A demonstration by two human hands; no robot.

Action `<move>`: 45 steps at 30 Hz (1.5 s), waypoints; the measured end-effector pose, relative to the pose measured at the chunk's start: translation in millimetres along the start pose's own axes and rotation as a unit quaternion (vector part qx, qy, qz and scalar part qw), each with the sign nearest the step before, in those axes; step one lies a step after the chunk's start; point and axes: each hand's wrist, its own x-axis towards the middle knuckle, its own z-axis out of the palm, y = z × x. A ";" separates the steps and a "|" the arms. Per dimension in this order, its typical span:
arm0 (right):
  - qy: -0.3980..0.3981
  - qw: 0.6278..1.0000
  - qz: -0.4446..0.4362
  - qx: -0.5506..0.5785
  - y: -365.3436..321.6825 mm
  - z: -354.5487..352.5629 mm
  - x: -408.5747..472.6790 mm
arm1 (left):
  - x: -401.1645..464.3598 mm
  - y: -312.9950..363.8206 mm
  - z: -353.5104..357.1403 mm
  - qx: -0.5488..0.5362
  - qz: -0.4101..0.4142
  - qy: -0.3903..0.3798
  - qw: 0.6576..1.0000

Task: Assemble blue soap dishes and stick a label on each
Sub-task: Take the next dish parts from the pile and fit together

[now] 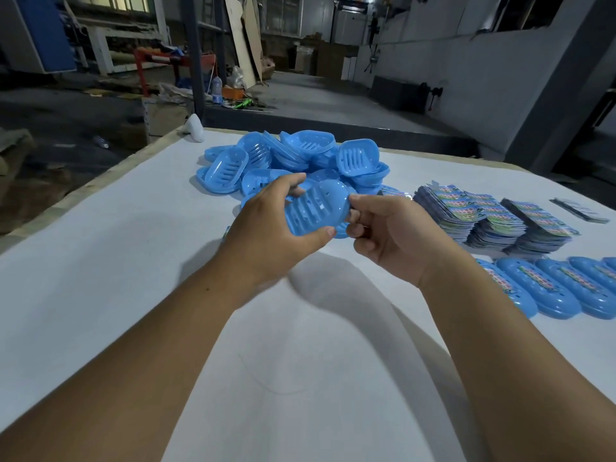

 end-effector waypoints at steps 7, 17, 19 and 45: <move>0.323 0.796 -0.208 -0.469 -2.6 -32.1 5.9 | -0.1 -6.0 -3.8 0.021 -0.013 -0.131 0.991; 0.246 0.654 -0.081 -0.711 3.2 -51.2 9.7 | -6.7 -3.1 -2.1 0.086 -0.053 -0.265 0.959; 0.265 0.677 -0.079 -0.682 3.3 -54.4 11.1 | -6.3 -2.6 -2.3 0.096 -0.052 -0.272 0.956; 0.053 0.783 -0.325 -0.528 21.4 21.8 -1.9 | 11.4 -4.2 -2.5 -0.121 -0.185 0.032 0.975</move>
